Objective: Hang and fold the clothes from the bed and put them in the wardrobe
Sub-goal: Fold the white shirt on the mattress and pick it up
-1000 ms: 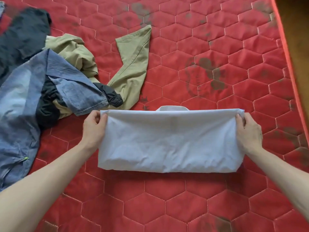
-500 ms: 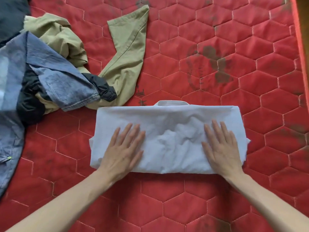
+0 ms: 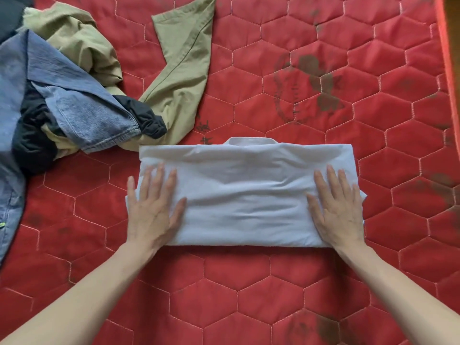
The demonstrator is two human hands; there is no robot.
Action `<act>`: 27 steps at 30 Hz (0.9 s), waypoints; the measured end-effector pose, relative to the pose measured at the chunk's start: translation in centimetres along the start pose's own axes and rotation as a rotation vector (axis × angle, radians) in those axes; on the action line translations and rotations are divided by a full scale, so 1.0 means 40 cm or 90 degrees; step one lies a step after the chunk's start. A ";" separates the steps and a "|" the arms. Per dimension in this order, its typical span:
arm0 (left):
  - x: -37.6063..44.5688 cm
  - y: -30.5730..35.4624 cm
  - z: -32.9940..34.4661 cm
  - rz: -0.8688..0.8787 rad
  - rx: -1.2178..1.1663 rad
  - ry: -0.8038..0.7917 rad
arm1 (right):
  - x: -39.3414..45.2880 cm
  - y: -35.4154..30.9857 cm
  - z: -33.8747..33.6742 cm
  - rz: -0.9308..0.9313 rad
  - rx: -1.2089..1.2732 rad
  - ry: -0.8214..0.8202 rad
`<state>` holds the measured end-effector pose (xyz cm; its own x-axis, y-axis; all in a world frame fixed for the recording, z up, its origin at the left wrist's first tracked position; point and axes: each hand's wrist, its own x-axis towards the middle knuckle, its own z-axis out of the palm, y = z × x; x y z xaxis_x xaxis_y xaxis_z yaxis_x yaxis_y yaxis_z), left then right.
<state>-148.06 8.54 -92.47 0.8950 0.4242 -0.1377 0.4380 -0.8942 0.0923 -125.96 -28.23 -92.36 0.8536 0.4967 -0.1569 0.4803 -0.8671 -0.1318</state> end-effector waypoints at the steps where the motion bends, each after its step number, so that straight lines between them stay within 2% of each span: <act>1: -0.019 -0.009 -0.003 -0.059 -0.018 0.004 | -0.014 0.013 -0.009 0.022 -0.018 0.014; 3: -0.061 -0.027 0.003 -0.148 -0.087 -0.012 | -0.050 0.042 -0.015 0.101 -0.003 0.019; 6: -0.085 -0.043 0.023 -0.148 -0.139 -0.031 | -0.083 0.061 0.002 0.139 0.054 -0.012; 10: -0.076 -0.032 0.031 -0.154 -0.064 -0.037 | -0.083 0.055 0.009 0.139 0.087 -0.001; 13: -0.077 -0.007 0.005 -0.148 0.013 -0.015 | -0.094 0.034 -0.011 0.209 0.213 0.046; 17: -0.090 0.088 -0.029 -0.028 -0.008 0.026 | -0.106 0.004 -0.055 0.401 0.385 0.135; 20: -0.107 0.202 -0.035 0.114 -0.044 0.018 | -0.099 0.010 -0.086 0.495 0.485 0.073; 23: -0.118 0.319 -0.036 0.240 -0.074 -0.031 | -0.082 0.023 -0.117 0.525 0.637 0.010; 27: -0.118 0.445 -0.055 0.215 -0.159 -0.141 | -0.060 0.019 -0.144 0.533 0.814 -0.056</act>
<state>-144.30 -9.06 -88.01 0.9635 0.0504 -0.2630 0.1560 -0.9039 0.3984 -126.47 -30.29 -86.45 0.7467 -0.0629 -0.6622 -0.6467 -0.3015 -0.7006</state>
